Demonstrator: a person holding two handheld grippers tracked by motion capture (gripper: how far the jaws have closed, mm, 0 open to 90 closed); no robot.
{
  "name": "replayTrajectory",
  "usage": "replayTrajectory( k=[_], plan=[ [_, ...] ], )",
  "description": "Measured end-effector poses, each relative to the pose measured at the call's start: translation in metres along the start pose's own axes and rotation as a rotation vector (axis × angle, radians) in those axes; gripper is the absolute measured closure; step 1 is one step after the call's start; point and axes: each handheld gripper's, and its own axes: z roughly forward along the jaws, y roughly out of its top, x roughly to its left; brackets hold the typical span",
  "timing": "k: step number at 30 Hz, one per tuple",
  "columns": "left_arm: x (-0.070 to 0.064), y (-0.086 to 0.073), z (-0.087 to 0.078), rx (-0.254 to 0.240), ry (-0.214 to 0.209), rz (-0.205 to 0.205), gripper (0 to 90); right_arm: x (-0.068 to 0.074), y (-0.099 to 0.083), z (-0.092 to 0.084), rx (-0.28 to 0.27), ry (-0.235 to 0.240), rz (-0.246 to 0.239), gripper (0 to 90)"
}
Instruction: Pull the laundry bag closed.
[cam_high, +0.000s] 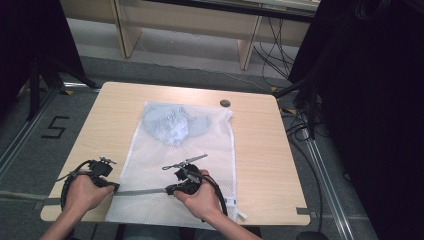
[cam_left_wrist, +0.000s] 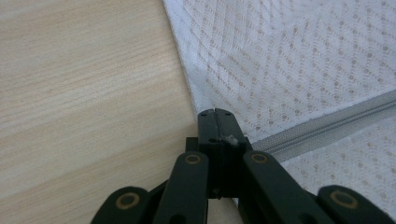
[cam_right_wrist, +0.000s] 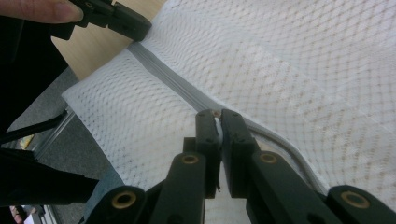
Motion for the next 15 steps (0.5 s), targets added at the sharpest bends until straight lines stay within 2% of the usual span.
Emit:
replayTrajectory(
  k=[8,9,10,12,15],
  plan=[
    [-0.0002,-0.0001,0.0000,0.000,0.002,-0.001,90.0,-0.0033,-0.0018,-0.0031,-0.003,0.005,-0.003,87.1],
    [-0.0001,-0.0001,0.0000,-0.001,0.001,-0.001,90.0,-0.0035,-0.0024,-0.0046,0.011,-0.009,0.015,87.1],
    [-0.0001,-0.0001,0.0000,-0.001,0.001,-0.001,90.0,-0.0035,-0.0024,-0.0046,0.006,0.000,0.019,87.2],
    [0.0001,-0.0001,0.0000,-0.001,0.000,-0.002,90.0,-0.0045,-0.0023,-0.0045,-0.003,-0.004,0.004,87.1],
    [0.0000,-0.0002,0.0000,-0.001,0.000,-0.004,90.0,-0.0049,-0.0024,-0.0049,-0.001,-0.004,0.009,87.1]
  ],
)
